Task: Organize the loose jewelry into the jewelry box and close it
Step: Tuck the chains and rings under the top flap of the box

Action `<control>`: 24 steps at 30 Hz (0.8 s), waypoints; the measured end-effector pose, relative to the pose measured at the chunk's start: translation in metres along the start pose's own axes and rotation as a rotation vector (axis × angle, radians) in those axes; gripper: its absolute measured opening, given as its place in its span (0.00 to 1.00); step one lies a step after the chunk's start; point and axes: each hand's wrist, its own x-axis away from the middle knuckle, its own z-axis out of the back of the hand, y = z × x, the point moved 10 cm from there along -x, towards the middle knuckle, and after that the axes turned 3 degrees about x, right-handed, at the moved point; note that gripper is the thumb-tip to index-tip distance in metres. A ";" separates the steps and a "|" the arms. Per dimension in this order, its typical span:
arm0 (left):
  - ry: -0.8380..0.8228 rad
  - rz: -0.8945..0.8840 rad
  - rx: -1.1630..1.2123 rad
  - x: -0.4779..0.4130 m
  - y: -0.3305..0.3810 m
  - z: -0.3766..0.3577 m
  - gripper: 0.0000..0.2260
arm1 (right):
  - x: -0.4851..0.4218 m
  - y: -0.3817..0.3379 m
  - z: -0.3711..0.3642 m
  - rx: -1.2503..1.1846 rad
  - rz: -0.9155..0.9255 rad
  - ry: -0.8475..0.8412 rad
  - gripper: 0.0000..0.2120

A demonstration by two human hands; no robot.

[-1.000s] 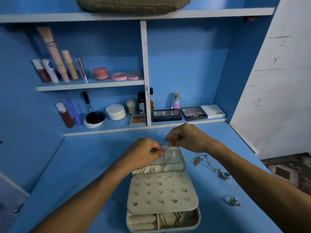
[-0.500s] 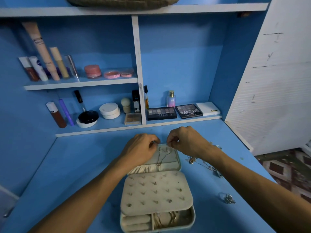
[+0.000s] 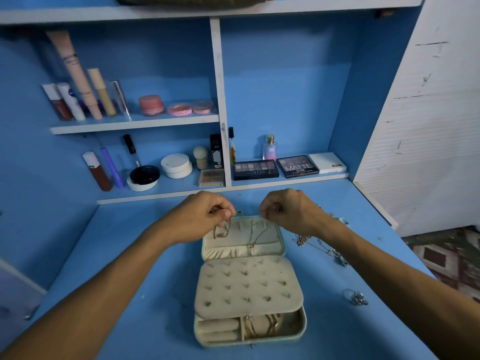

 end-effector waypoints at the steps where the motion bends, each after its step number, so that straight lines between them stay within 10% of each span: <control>1: -0.032 0.022 0.072 0.001 -0.002 -0.001 0.07 | 0.000 0.000 -0.001 -0.042 -0.006 -0.028 0.10; 9: -0.071 0.161 0.318 -0.006 -0.039 -0.004 0.05 | 0.001 -0.013 -0.009 -0.464 0.009 -0.202 0.06; 24: 0.185 -0.054 -0.350 -0.010 -0.034 0.008 0.05 | -0.016 -0.018 -0.026 0.056 0.067 -0.060 0.06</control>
